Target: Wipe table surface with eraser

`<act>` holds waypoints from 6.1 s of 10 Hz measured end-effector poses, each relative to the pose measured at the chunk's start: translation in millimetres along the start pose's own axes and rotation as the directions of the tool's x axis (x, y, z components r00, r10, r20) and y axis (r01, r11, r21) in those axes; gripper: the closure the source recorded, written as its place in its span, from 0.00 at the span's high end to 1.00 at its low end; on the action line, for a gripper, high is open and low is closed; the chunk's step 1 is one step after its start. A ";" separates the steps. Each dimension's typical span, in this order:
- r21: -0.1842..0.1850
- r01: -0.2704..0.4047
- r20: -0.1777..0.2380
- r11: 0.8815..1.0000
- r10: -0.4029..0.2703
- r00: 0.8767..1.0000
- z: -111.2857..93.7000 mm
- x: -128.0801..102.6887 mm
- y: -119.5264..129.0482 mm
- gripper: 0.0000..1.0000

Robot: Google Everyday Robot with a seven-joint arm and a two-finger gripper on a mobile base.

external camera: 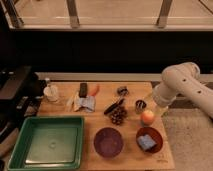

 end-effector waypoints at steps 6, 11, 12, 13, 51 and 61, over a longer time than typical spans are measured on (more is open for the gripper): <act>0.000 0.000 0.000 1.000 0.000 1.000 0.0 0.0 0.0 0.66; 0.000 0.000 0.000 1.000 0.000 1.000 0.0 0.0 0.0 0.66; 0.000 0.000 0.000 1.000 0.000 1.000 0.0 0.0 -0.1 0.66; 0.000 0.000 0.000 1.000 0.000 1.000 0.0 0.0 -0.1 0.66; 0.184 0.891 -0.237 0.415 -0.861 0.450 55.8 -193.7 -275.2 0.66; 0.194 0.975 -0.260 0.107 -0.953 0.156 78.0 -254.7 -325.0 0.66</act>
